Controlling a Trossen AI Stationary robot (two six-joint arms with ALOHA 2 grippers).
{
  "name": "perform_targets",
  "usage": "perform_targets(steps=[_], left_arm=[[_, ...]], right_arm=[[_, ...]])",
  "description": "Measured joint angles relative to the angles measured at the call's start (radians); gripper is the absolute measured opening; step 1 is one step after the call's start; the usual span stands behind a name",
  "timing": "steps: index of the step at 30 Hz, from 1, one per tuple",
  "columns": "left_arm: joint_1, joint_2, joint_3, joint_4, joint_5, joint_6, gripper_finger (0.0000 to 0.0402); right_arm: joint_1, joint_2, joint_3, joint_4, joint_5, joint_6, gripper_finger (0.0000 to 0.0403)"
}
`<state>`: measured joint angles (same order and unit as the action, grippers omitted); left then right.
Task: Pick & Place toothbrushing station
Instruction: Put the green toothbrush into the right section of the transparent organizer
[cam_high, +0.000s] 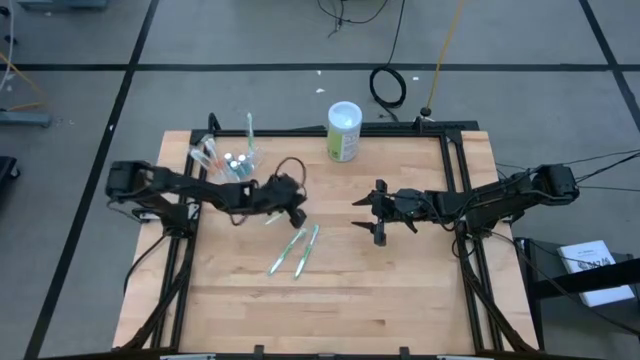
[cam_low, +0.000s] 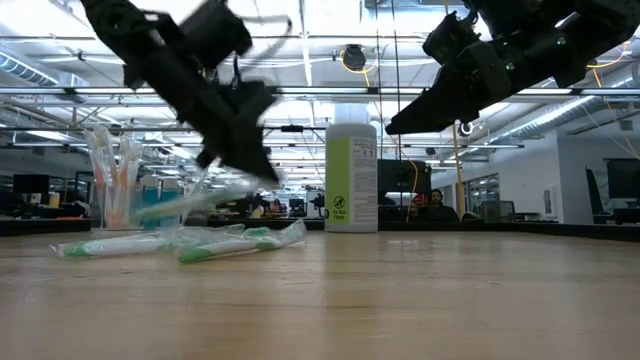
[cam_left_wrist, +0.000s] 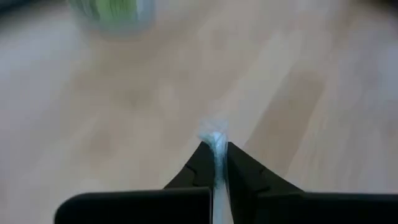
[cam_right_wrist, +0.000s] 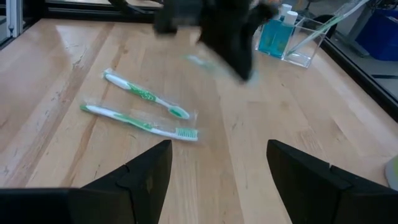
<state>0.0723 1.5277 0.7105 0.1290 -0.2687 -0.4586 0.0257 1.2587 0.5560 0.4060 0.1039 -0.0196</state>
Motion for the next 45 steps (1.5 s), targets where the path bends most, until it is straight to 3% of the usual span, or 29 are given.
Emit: perform_targets(steps=[11, 17, 22, 32, 45], left_arm=[[0.011, -0.372, 0.001, 0.181, -0.251, 0.432, 0.0011], [0.101, -0.479, 0.001, 0.228, -0.364, 0.515, 0.0008], [0.224, -0.48, -0.033, 0.303, -0.345, 0.509, 0.0005], [0.468, -0.449, -0.292, 0.845, -0.279, 0.46, 0.0003], [0.649, -0.351, -0.328, 0.87, -0.273, 0.308, 0.0003]], right_arm=[[0.0, 0.0, 0.0, -0.018, 0.0, 0.0, 0.0254], [0.0, 0.0, 0.0, -0.024, 0.0, 0.0, 0.0254], [0.0, 0.0, 0.0, -0.024, 0.0, -0.001, 0.0254], [0.0, 0.0, 0.0, -0.022, 0.0, -0.003, 0.0254], [0.0, 0.0, 0.0, 0.017, 0.0, -0.011, 0.0254]])
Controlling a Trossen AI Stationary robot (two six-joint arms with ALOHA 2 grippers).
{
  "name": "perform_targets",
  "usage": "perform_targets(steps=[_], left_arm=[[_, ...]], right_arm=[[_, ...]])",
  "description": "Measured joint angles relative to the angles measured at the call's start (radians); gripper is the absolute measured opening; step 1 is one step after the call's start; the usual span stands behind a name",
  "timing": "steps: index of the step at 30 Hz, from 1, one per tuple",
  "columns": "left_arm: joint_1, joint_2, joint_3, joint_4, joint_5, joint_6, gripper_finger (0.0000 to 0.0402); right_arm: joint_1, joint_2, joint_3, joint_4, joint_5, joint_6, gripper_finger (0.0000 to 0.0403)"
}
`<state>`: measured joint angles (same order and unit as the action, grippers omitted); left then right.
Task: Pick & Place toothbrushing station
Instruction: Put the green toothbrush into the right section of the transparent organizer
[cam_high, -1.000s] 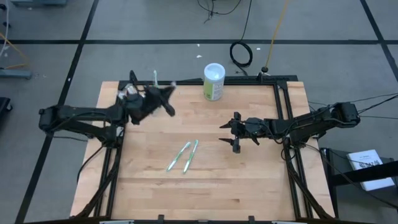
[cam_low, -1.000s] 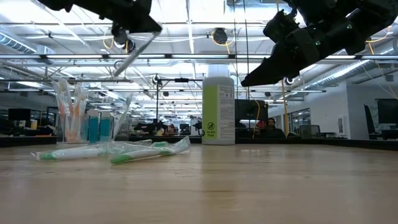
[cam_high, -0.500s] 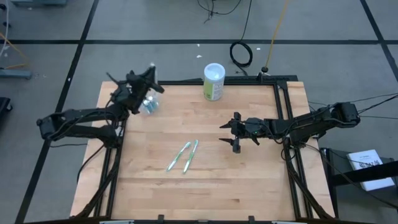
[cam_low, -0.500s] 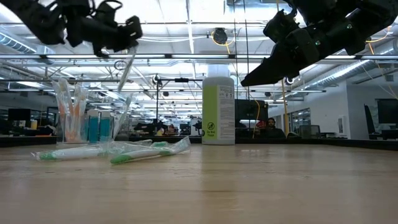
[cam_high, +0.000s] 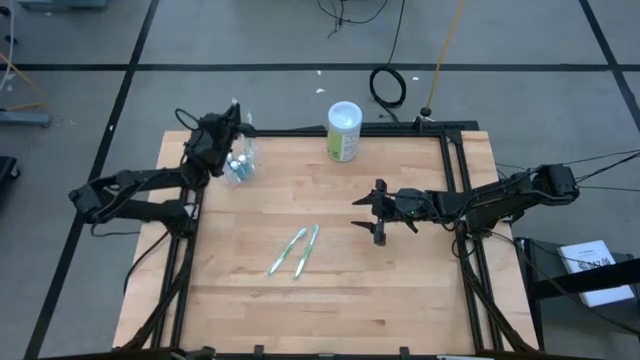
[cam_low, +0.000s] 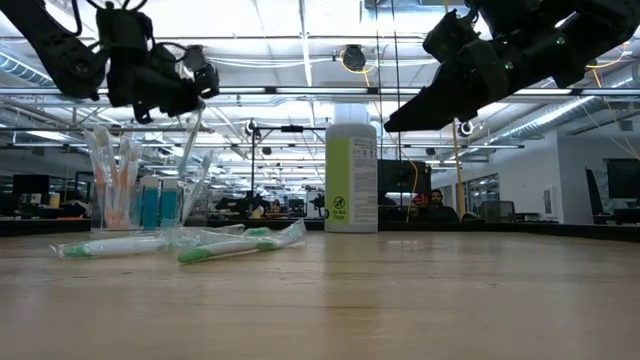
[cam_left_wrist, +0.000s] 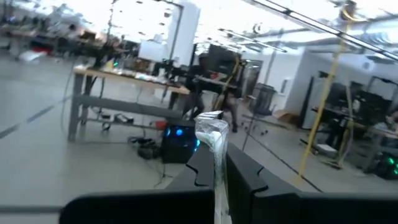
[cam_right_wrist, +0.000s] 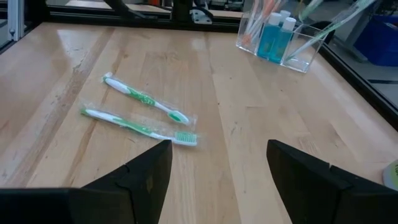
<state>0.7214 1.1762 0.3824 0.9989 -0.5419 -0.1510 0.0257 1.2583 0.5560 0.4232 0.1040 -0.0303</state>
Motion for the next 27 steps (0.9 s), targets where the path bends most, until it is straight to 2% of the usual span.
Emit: perform_targets(steps=[3, 13, 27], left_arm=[[0.03, 0.043, 0.0, 0.011, 0.0, -0.044, 0.0007], [0.094, 0.186, 0.0, 0.144, 0.029, -0.049, 0.0007], [0.108, 0.31, 0.0, 0.134, 0.029, -0.106, 0.0011]], right_arm=[[0.0, 0.0, 0.0, -0.001, 0.0, -0.006, 0.0254], [0.0, 0.0, 0.0, -0.001, 0.0, -0.009, 0.0254], [0.0, 0.0, 0.0, -0.002, 0.0, -0.012, 0.0254]])
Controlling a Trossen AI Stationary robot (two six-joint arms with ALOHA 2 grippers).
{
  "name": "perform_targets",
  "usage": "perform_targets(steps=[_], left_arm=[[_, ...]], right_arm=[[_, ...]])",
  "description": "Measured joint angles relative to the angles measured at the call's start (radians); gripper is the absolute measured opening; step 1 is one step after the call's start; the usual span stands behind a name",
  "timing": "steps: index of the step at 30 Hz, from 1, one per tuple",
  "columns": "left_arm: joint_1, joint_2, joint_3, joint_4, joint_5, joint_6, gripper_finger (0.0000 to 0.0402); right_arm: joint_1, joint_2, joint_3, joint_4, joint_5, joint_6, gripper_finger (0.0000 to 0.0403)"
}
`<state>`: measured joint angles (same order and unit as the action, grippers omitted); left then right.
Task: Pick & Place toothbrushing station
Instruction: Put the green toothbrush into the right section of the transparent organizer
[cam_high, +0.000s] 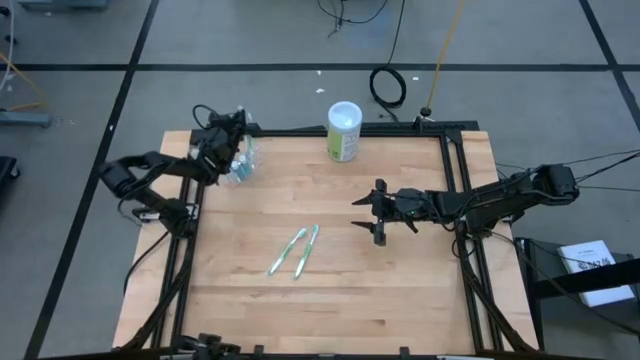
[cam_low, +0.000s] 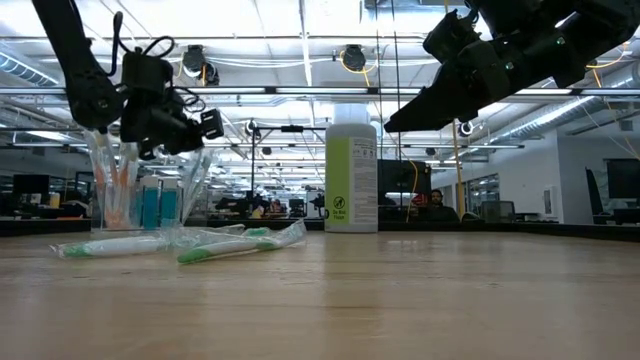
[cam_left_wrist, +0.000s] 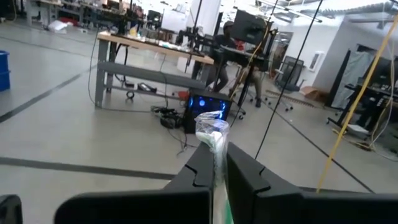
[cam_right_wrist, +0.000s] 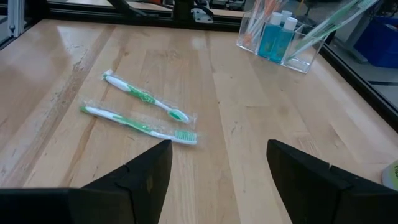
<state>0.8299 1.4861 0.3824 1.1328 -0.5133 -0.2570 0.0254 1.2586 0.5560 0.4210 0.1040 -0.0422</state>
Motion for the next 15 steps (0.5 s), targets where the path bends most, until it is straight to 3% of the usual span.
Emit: perform_targets(steps=[10, 15], left_arm=[[0.0, 0.025, 0.0, -0.009, -0.001, -0.057, 0.0012], [0.0, 0.025, 0.0, -0.02, -0.01, -0.094, 0.0059]], right_arm=[[0.0, 0.0, 0.0, -0.003, 0.0, 0.0, 0.0254], [0.0, 0.0, 0.0, -0.004, 0.0, 0.0, 0.0254]])
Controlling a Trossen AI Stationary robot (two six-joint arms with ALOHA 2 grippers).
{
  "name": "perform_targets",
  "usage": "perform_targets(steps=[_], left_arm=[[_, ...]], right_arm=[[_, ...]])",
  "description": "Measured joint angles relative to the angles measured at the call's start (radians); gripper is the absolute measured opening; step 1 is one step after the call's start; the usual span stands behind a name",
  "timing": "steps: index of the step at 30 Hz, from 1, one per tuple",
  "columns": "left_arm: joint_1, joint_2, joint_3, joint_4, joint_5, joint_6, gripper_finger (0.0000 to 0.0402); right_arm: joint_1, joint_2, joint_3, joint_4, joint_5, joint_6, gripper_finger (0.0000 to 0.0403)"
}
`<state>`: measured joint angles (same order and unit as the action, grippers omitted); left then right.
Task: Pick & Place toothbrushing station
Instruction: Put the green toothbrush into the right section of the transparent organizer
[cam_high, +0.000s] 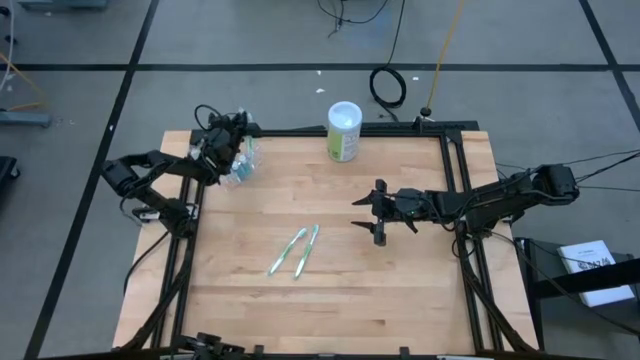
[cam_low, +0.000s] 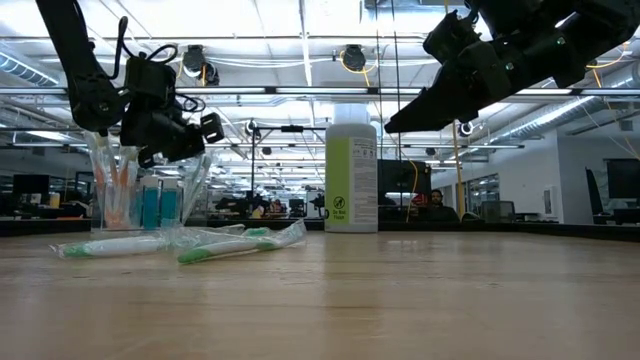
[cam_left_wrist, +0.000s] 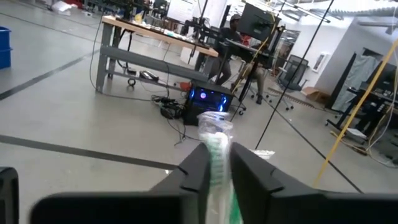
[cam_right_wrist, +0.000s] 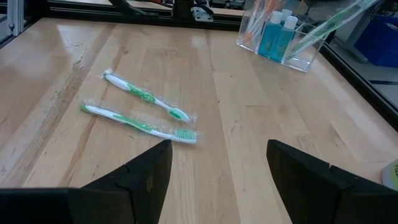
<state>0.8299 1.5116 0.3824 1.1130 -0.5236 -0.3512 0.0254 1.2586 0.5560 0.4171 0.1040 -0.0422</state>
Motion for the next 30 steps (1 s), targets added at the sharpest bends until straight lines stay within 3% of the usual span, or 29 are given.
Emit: perform_targets(steps=[8, 14, 20, 30], left_arm=[[0.0, 0.0, 0.0, 0.0, 0.0, 0.006, 0.0158], [-0.001, 0.0, 0.0, 0.006, 0.036, 0.007, 0.0203], [-0.01, -0.023, 0.0, 0.034, 0.072, 0.035, 0.0211], [-0.109, -0.128, 0.0, 0.067, 0.079, 0.264, 0.0212]], right_arm=[[0.0, 0.0, 0.0, -0.003, 0.0, 0.0, 0.0254], [0.0, 0.0, 0.0, -0.003, 0.0, 0.0, 0.0254], [0.0, 0.0, 0.0, -0.003, 0.0, -0.002, 0.0254], [0.0, 0.0, 0.0, -0.004, 0.0, -0.008, 0.0254]])
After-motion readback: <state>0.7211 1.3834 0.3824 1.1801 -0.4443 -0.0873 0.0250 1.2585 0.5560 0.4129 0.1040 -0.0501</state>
